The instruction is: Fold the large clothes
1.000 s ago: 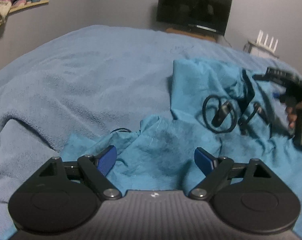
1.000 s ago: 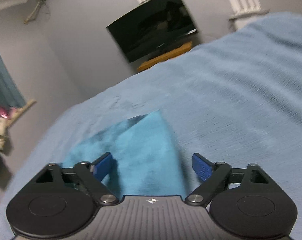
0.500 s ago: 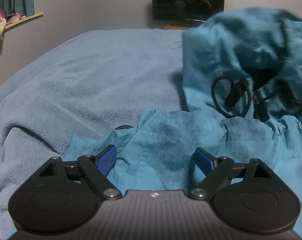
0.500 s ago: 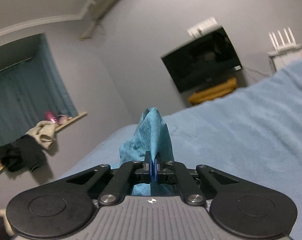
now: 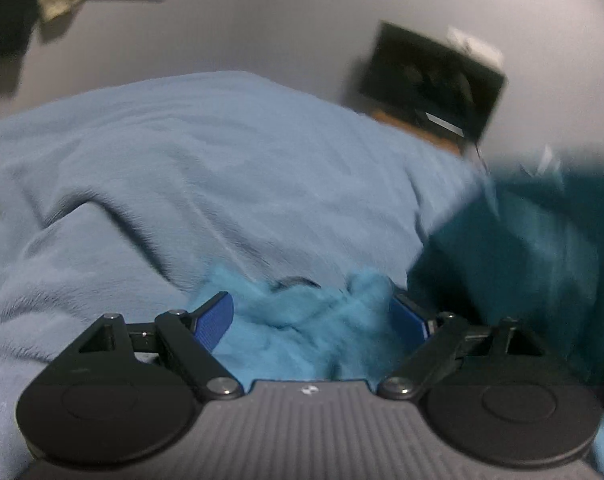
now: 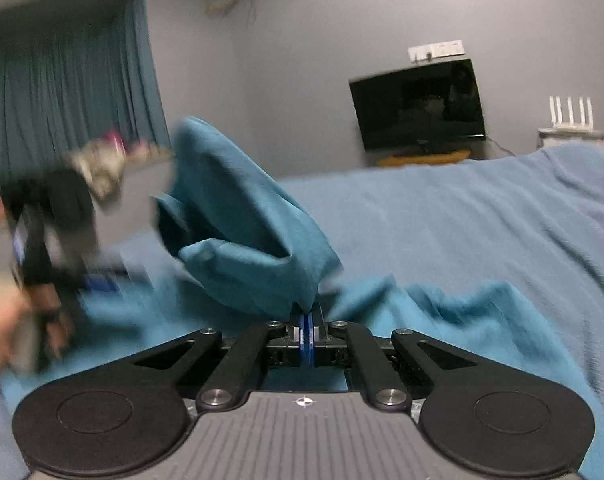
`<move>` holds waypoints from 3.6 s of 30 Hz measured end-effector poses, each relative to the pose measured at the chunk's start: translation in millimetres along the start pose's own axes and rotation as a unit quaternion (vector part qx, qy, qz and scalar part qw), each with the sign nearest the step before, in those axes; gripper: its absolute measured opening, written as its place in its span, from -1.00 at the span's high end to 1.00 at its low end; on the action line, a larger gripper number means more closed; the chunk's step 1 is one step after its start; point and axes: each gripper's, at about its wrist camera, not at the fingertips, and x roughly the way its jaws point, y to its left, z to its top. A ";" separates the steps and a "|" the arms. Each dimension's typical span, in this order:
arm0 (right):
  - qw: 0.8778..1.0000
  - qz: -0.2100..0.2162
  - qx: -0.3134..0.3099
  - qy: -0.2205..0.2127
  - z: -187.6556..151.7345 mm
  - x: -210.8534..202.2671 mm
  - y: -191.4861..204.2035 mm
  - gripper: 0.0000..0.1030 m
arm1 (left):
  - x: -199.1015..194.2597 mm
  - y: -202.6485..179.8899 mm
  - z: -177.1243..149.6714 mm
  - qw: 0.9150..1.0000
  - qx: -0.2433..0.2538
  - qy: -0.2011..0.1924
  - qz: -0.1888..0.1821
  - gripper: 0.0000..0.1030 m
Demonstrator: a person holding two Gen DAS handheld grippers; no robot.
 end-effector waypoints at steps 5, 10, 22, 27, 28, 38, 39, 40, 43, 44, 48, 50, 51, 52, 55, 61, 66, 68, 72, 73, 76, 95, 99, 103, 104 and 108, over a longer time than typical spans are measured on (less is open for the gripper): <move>0.996 -0.031 0.065 0.057 -27.1 -17.3 -12.6 0.29 | -2.7 23.2 6.1 0.997 -0.075 -0.009 -0.005 -0.66; 0.983 -0.015 0.180 0.017 -25.9 -44.8 -34.2 -0.16 | 2.0 19.1 6.3 0.996 -0.070 0.007 -0.056 -0.66; 0.964 0.012 0.255 0.068 -18.6 43.3 -37.6 -0.34 | 8.5 -17.3 -2.0 0.994 0.048 0.041 -0.088 -0.61; 0.964 -0.019 0.260 0.052 -18.5 42.0 -42.5 -0.26 | -4.9 -27.8 -1.1 0.991 0.066 0.025 -0.113 -0.61; 0.965 -0.031 0.258 0.046 -18.8 42.1 -43.9 -0.26 | -2.8 -30.2 -3.3 0.991 0.076 0.037 -0.108 -0.58; 0.961 -0.014 0.269 0.058 -17.7 47.4 -37.4 -0.26 | -29.3 -37.7 -6.8 0.980 0.070 0.023 -0.182 -0.41; 0.961 -0.010 0.270 0.057 -17.8 44.8 -35.9 -0.26 | -25.2 -39.7 -8.7 0.979 0.074 0.042 -0.183 -0.41; 0.963 -0.003 0.265 0.055 -17.2 43.6 -33.7 -0.29 | -18.6 -42.7 -11.6 0.980 0.083 0.061 -0.169 -0.41; 0.964 0.008 0.255 0.075 -17.5 40.3 -27.0 -0.35 | -4.2 -45.6 -18.8 0.982 0.098 0.089 -0.132 -0.42; 0.965 0.011 0.250 0.080 -18.2 39.9 -24.5 -0.43 | 1.4 -45.3 -19.6 0.982 0.096 0.101 -0.128 -0.42; 0.971 0.018 0.212 0.109 -23.5 41.0 -13.3 -0.31 | 26.5 -31.8 -20.9 0.975 0.043 0.155 -0.155 -0.07; 0.975 0.021 0.193 0.108 -22.2 37.6 -9.8 0.54 | 27.1 -19.9 -17.8 0.973 0.001 0.159 -0.168 0.91; 0.979 0.015 0.177 0.098 -18.1 33.1 -6.9 0.67 | 25.9 -11.6 -16.9 0.966 -0.036 0.169 -0.194 0.98; 0.984 0.007 0.160 0.081 -11.6 26.0 -4.6 0.77 | 23.7 -8.2 -16.0 0.959 -0.057 0.174 -0.217 0.99; 0.992 -0.011 0.125 0.021 10.4 -3.1 -3.6 0.80 | 10.3 -21.5 -14.5 0.956 -0.013 0.172 -0.238 0.99; 0.991 -0.068 0.073 0.083 15.8 -7.1 -9.9 0.42 | 20.3 -57.4 -39.6 0.946 0.138 0.230 -0.180 0.98; 0.993 -0.085 0.070 0.051 14.8 -12.4 -0.8 0.07 | 2.7 -49.9 -23.0 0.965 0.116 0.171 -0.163 0.92; 0.995 -0.087 0.050 0.016 22.3 -15.8 6.4 -0.10 | -12.3 -52.8 -18.8 0.970 0.127 0.129 -0.162 0.92; 0.997 -0.073 0.021 -0.027 28.7 -11.5 24.7 -0.10 | -22.7 -70.4 -21.7 0.966 0.164 0.075 -0.183 0.35; 0.998 -0.064 0.011 -0.025 28.3 -4.9 30.8 -0.09 | -25.2 -75.5 -25.4 0.963 0.178 0.066 -0.189 0.19; 0.999 -0.047 -0.025 0.000 21.6 15.4 47.6 -0.03 | -26.6 -93.9 -35.4 0.955 0.234 0.035 -0.177 0.16; 0.995 -0.089 -0.029 0.018 2.3 17.8 40.6 -0.02 | 0.7 -109.5 -64.2 0.932 0.274 0.160 -0.175 -0.05; 0.995 -0.080 -0.050 0.044 -5.5 24.1 47.6 -0.02 | 9.6 -118.5 -80.2 0.922 0.318 0.158 -0.155 -0.07; 0.990 -0.102 -0.035 0.093 -25.9 38.3 30.2 -0.16 | 10.5 -120.2 -83.3 0.921 0.325 0.152 -0.152 -0.09; 0.990 -0.103 -0.035 0.092 -27.3 37.0 28.2 -0.19 | 10.4 -120.8 -84.1 0.922 0.324 0.150 -0.152 -0.09; 0.988 -0.124 -0.040 0.078 -36.2 21.7 25.3 -0.30 | 8.4 -118.8 -90.8 0.928 0.319 0.131 -0.140 -0.12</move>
